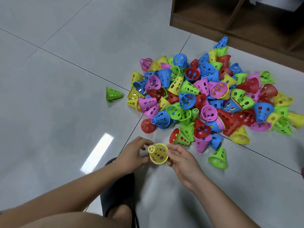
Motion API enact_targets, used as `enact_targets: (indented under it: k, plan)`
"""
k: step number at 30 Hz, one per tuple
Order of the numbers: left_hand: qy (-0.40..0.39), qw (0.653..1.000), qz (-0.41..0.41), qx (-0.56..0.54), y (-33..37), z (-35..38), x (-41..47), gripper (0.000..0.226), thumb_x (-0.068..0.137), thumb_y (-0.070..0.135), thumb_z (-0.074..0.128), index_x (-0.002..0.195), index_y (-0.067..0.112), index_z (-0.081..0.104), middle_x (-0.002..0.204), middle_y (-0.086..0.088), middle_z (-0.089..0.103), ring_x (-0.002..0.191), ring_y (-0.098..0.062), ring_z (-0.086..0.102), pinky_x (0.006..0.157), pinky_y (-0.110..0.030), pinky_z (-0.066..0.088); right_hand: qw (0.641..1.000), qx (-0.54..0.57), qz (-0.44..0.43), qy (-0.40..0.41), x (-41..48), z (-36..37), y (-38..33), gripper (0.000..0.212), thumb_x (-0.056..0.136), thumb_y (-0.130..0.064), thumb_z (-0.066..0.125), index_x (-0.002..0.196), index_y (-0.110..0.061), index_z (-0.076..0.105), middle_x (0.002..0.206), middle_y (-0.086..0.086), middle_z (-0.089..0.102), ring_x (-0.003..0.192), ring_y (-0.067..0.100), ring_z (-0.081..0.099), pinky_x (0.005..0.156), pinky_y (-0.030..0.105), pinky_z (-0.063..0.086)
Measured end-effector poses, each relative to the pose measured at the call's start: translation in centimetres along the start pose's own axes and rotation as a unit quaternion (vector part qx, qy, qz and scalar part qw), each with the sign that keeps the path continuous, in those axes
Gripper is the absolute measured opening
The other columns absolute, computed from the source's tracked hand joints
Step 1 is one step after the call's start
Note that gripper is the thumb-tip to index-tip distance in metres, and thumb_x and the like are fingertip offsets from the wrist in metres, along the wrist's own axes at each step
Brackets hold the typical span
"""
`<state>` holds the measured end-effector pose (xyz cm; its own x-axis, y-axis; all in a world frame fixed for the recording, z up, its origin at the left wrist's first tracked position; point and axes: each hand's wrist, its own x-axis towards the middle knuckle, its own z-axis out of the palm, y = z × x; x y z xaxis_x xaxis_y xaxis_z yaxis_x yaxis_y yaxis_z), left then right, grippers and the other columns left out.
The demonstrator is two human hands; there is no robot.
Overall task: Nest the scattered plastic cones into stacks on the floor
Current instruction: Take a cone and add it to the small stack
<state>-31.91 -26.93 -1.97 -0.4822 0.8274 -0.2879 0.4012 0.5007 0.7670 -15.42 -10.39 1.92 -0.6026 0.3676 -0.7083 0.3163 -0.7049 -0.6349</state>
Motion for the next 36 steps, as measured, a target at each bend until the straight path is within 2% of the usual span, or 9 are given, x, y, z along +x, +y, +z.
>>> enact_targets:
  k: [4,9,14,19,24,26,29,32,36]
  plan:
    - [-0.004,0.999,-0.024,0.028,-1.7,-3.5,0.6,0.062,0.074,0.014,0.081,0.131,0.033,0.066,0.121,0.016,0.062,0.104,-0.004,0.061,0.081,-0.008,0.042,0.983,-0.165,-0.065,0.057,0.6,0.2,0.7,0.011,0.100,0.000,0.067,0.105,-0.010,0.071,0.084,0.000,0.076,0.071,0.007,0.070,0.065,0.022,0.056]
    - [0.084,0.990,-0.028,0.110,-2.6,-9.8,4.6,0.049,0.080,0.025,0.074,0.128,0.024,0.067,0.117,0.006,0.066,0.098,-0.011,0.065,0.089,-0.031,0.053,0.929,-0.346,-0.111,0.068,1.3,-0.6,0.5,0.017,0.090,-0.015,0.082,0.093,-0.030,0.073,0.087,-0.009,0.076,0.084,0.002,0.071,0.076,0.024,0.059]
    - [0.123,0.967,-0.044,0.220,-4.0,-14.2,9.5,0.058,0.083,0.021,0.080,0.138,0.020,0.062,0.140,-0.005,0.058,0.125,-0.029,0.057,0.102,-0.042,0.051,0.881,-0.457,-0.122,0.018,1.8,-1.1,-0.9,0.018,0.089,-0.018,0.080,0.094,-0.032,0.070,0.095,-0.009,0.072,0.081,0.004,0.067,0.072,0.014,0.053]
    - [0.107,0.940,-0.058,0.318,-5.5,-17.0,12.8,0.072,0.082,0.024,0.079,0.149,0.020,0.053,0.159,-0.005,0.047,0.144,-0.034,0.045,0.107,-0.050,0.045,0.822,-0.552,-0.137,0.014,3.0,-0.9,-2.4,0.018,0.094,-0.021,0.068,0.101,-0.037,0.067,0.099,-0.016,0.067,0.087,0.003,0.064,0.085,0.034,0.057]
    - [0.064,0.925,-0.099,0.360,-7.5,-17.8,14.9,0.084,0.085,0.025,0.080,0.160,0.020,0.042,0.165,-0.006,0.041,0.154,-0.033,0.032,0.113,-0.054,0.041,0.838,-0.507,-0.188,0.075,4.9,1.2,-4.4,0.027,0.098,-0.026,0.067,0.124,-0.033,0.063,0.105,-0.013,0.062,0.088,0.004,0.063,0.086,0.036,0.055]
    - [0.062,0.920,-0.115,0.370,-8.0,-17.7,15.1,0.080,0.086,0.023,0.078,0.159,0.019,0.044,0.159,-0.008,0.046,0.150,-0.034,0.035,0.110,-0.052,0.042,0.899,-0.404,-0.136,0.099,5.8,2.9,-5.4,0.019,0.101,-0.034,0.067,0.117,-0.026,0.063,0.105,-0.008,0.068,0.083,0.009,0.070,0.081,0.042,0.060]
    - [0.055,0.908,-0.132,0.395,-8.8,-17.4,14.5,0.069,0.091,0.025,0.074,0.155,0.019,0.049,0.147,-0.010,0.055,0.136,-0.038,0.047,0.103,-0.048,0.043,0.984,-0.133,0.032,0.112,7.3,5.6,-6.9,0.031,0.101,-0.044,0.067,0.106,-0.014,0.063,0.101,0.014,0.073,0.083,0.025,0.077,0.073,0.041,0.066]
    - [0.040,0.901,-0.153,0.404,-10.4,-17.0,13.2,0.063,0.090,0.023,0.073,0.150,0.023,0.053,0.135,-0.006,0.063,0.122,-0.034,0.056,0.096,-0.044,0.044,0.984,-0.079,0.107,0.122,8.8,7.2,-7.4,0.044,0.095,-0.051,0.074,0.100,-0.008,0.064,0.103,0.025,0.074,0.094,0.037,0.078,0.076,0.042,0.067]
    - [0.056,0.915,-0.172,0.361,-9.9,-16.0,11.7,0.042,0.092,0.038,0.073,0.130,0.026,0.063,0.118,-0.001,0.064,0.112,-0.031,0.059,0.091,-0.044,0.042,0.980,-0.020,0.148,0.129,10.5,8.0,-6.8,0.069,0.084,-0.055,0.084,0.120,-0.002,0.061,0.106,0.025,0.074,0.092,0.035,0.077,0.069,0.039,0.065]
